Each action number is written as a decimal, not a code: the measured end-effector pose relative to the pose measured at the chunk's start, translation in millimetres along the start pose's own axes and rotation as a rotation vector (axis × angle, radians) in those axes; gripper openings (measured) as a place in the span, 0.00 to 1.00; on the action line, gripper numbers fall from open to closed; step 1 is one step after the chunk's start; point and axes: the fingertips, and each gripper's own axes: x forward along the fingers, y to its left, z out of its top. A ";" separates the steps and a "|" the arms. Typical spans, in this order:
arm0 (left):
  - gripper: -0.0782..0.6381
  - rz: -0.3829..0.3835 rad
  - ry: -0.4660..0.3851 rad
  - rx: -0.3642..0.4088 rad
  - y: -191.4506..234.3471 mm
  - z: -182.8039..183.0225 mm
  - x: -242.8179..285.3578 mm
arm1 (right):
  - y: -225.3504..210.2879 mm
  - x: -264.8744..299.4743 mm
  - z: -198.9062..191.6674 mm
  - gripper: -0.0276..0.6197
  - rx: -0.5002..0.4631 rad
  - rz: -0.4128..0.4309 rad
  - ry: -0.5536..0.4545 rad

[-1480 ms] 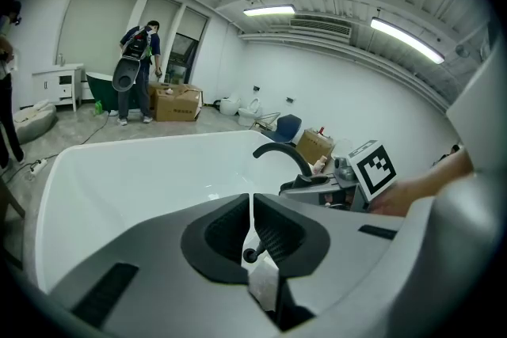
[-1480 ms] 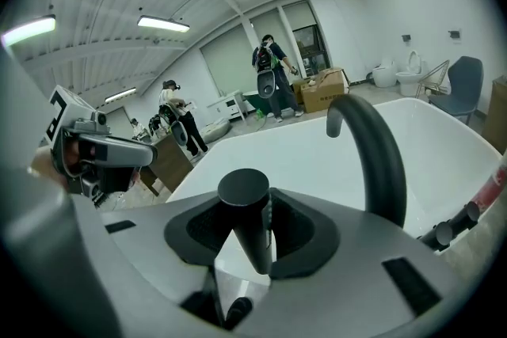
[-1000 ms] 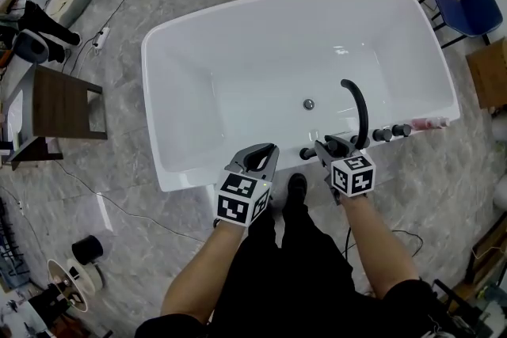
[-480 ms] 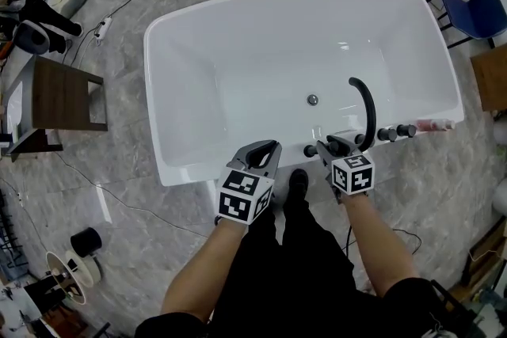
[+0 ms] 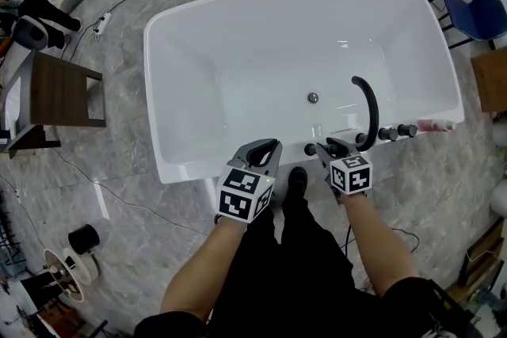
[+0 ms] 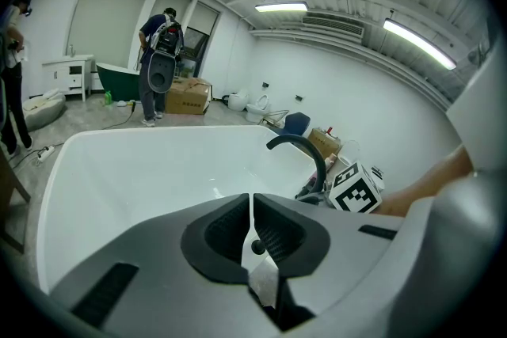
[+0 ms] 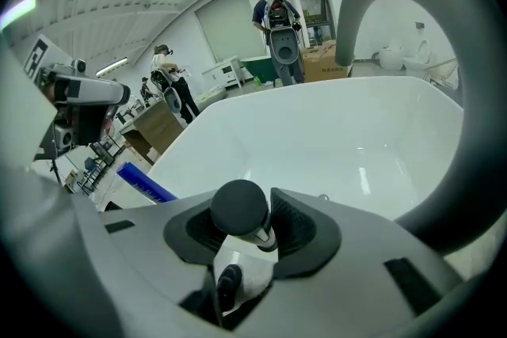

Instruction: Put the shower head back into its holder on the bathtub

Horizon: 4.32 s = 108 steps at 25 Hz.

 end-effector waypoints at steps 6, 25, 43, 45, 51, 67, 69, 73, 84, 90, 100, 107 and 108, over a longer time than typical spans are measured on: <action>0.15 -0.006 -0.003 0.002 -2.3 0.7 -0.7 | 10.4 3.0 0.5 0.32 0.000 0.033 0.017; 0.15 -0.030 -0.104 0.036 -9.2 31.1 -23.4 | 18.6 -45.8 30.6 0.38 0.042 0.006 -0.075; 0.15 -0.072 -0.241 0.153 -19.6 67.7 -84.9 | 56.0 -144.2 56.1 0.17 0.083 0.025 -0.286; 0.15 -0.063 -0.264 0.154 -20.4 76.1 -89.6 | 56.0 -154.9 67.4 0.16 0.058 0.027 -0.301; 0.15 -0.038 -0.312 0.191 -24.5 97.9 -96.9 | 63.4 -177.9 120.3 0.11 -0.039 0.053 -0.388; 0.15 0.097 -0.437 0.306 -99.4 198.2 -98.1 | 73.2 -331.6 212.3 0.07 -0.300 0.287 -0.650; 0.15 0.112 -0.458 0.336 -110.0 212.7 -104.8 | 61.9 -350.1 218.7 0.07 -0.290 0.263 -0.699; 0.15 0.108 -0.481 0.399 -128.1 238.2 -113.8 | 53.3 -375.7 230.5 0.07 -0.321 0.262 -0.760; 0.14 -0.075 -0.644 0.352 -148.9 270.4 -154.1 | 43.9 -406.2 265.2 0.07 -0.264 0.193 -0.961; 0.13 0.064 -0.605 0.366 -122.9 246.3 -140.1 | 42.7 -393.9 241.6 0.07 -0.267 0.169 -0.960; 0.13 0.081 -0.615 0.403 -121.8 249.5 -135.5 | 47.5 -389.8 242.9 0.07 -0.270 0.169 -0.940; 0.13 0.069 -0.606 0.371 -121.7 247.5 -132.8 | 47.5 -389.6 240.8 0.07 -0.264 0.185 -0.942; 0.13 0.063 -0.602 0.368 -122.6 246.4 -131.6 | 48.4 -389.7 240.9 0.07 -0.262 0.189 -0.942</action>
